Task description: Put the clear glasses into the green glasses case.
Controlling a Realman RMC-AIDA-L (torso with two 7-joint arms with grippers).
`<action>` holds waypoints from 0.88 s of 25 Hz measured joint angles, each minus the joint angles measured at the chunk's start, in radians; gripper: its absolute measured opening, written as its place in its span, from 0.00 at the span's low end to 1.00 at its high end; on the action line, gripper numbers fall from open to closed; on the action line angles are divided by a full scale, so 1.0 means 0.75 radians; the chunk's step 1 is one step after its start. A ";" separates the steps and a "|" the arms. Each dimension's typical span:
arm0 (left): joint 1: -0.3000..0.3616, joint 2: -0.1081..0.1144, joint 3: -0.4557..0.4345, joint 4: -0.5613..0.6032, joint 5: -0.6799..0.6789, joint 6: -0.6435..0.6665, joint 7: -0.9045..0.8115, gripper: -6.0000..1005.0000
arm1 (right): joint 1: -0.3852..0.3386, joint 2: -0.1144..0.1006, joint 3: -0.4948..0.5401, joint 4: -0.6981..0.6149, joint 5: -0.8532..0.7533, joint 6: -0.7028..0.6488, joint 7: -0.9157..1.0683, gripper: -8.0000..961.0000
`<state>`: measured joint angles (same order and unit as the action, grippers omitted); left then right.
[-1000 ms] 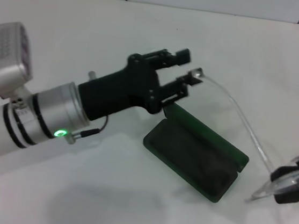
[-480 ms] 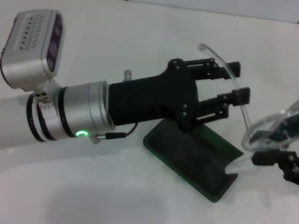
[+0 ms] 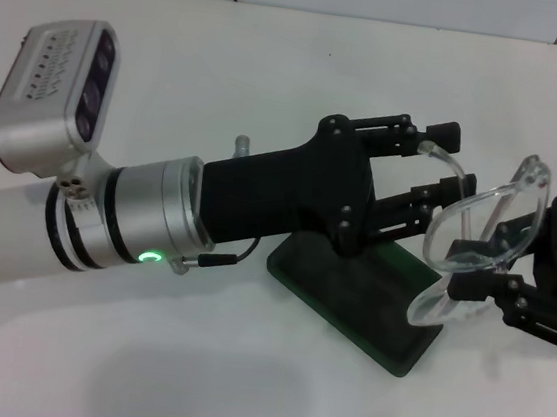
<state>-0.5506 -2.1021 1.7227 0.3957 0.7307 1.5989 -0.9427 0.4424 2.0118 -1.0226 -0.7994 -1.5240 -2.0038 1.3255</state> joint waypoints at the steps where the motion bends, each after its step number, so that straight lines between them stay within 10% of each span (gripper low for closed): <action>1: 0.000 0.000 0.000 0.000 0.000 0.000 0.001 0.49 | 0.001 0.000 0.000 0.002 -0.002 0.001 0.003 0.13; 22: 0.027 0.008 -0.034 -0.032 -0.016 -0.011 0.064 0.49 | 0.001 -0.022 0.026 0.013 -0.010 0.035 0.080 0.13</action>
<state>-0.5307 -2.0961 1.6972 0.3721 0.7190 1.5909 -0.8949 0.4430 1.9956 -1.0032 -0.7898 -1.5317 -1.9776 1.3853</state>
